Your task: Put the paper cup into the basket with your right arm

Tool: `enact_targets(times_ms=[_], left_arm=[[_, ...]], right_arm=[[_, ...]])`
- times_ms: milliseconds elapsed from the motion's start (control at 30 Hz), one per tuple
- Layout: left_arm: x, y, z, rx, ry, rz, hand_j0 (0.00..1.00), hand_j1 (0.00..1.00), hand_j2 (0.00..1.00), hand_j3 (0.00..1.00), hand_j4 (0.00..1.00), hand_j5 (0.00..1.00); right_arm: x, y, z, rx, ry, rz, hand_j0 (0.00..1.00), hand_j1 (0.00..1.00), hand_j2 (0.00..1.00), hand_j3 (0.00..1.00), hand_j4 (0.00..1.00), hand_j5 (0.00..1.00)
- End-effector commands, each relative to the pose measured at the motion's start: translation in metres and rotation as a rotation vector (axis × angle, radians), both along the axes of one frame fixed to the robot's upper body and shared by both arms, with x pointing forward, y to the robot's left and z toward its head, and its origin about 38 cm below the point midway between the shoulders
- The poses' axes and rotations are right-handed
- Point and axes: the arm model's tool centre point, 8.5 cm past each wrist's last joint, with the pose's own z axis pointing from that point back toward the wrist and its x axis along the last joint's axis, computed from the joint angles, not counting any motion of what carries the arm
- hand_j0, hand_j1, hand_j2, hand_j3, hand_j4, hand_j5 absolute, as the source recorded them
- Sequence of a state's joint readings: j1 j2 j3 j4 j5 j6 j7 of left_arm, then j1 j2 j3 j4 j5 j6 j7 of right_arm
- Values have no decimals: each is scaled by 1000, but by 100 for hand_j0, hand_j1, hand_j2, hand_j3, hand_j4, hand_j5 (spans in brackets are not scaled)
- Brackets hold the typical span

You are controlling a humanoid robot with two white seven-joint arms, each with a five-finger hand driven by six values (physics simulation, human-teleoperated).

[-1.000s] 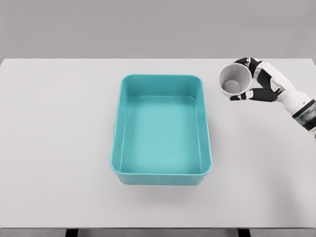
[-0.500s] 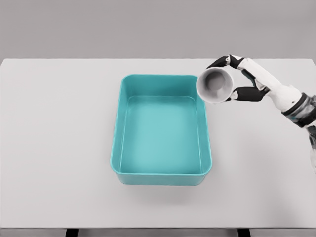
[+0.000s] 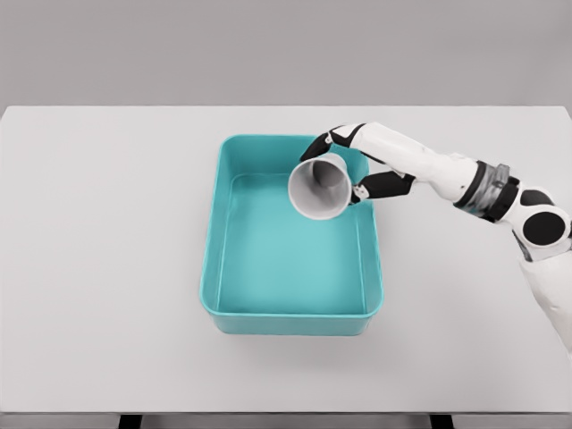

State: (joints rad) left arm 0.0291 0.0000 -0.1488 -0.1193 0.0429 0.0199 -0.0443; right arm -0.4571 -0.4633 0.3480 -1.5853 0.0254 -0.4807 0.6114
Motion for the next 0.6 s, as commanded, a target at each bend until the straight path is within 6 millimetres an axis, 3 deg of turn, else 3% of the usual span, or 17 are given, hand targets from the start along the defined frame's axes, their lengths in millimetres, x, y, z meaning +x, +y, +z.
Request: enact_targets(times_ms=[0,167,200,267,300,533,567], left_arm=[[0,0,0,0,0,0,100,100,100,100,100,100],[0,0,0,0,0,0,100,100,100,100,100,100],[0,0,0,0,0,0,100,100,100,100,100,100],[0,0,0,0,0,0,100,100,100,100,100,100],[0,0,0,0,0,0,100,100,100,100,100,100],[0,0,0,0,0,0,100,100,100,100,100,100],[0,0,0,0,1,0,100,100,100,100,100,100]], right_arm=[[-4,16,-19,-68,28,33,54,54,54,54,54,54],[1,21,-24,-119,31,42,57,57,57,57,57,57],[1,19,-25,-124,32,41,63,63,63,63,63,63],[0,20,-24,-125,29,44,88,88,88,88,88,88],[1,20,-24,-123,29,44,91,91,91,91,91,91],[0,20,-13,-122,0,47,92,92,92,92,92,92],[-1,19,-9,-111,-2,50,96,96,96,96,96,96]])
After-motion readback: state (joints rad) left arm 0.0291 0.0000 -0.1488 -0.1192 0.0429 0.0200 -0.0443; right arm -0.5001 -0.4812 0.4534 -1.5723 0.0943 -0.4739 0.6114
